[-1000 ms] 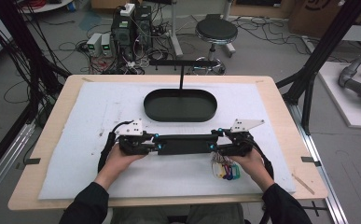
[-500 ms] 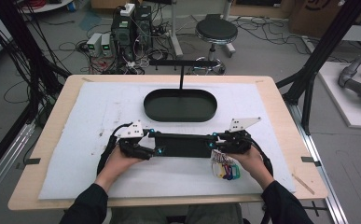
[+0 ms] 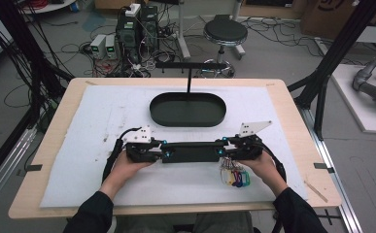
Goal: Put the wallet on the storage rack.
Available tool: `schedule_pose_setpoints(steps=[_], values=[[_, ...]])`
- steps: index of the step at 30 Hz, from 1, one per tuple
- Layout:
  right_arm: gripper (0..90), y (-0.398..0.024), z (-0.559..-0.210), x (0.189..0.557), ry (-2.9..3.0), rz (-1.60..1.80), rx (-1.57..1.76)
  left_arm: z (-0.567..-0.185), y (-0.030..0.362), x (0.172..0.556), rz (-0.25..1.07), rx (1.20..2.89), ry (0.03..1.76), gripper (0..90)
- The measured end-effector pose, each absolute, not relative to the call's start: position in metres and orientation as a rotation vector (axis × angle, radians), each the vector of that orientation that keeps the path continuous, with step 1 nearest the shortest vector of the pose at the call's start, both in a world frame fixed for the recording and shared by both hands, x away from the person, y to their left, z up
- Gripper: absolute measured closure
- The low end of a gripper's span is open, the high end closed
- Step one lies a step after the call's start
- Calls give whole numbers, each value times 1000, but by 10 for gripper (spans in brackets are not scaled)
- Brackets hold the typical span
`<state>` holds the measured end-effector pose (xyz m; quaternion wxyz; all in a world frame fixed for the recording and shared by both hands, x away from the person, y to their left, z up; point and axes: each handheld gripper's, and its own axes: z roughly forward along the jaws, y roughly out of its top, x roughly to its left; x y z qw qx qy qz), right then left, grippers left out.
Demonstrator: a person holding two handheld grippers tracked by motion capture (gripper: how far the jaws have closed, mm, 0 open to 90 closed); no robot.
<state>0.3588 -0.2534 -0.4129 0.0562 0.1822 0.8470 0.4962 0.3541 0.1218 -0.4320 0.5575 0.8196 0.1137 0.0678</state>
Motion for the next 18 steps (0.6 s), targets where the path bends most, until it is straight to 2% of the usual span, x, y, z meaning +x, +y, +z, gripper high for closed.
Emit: schedule_pose_setpoints(steps=[1,6,13,18], values=[[574,-255,-411,358,2550,1523,567,-432,122,354,160,1934,268,735],[550,-274,-398,351,2397,1601,611,-418,120,352,186,1899,278,738],[454,-310,-385,344,2130,1595,798,-398,120,360,281,1864,328,739],[442,-329,-384,340,2018,1578,914,-386,118,373,356,1850,397,740]])
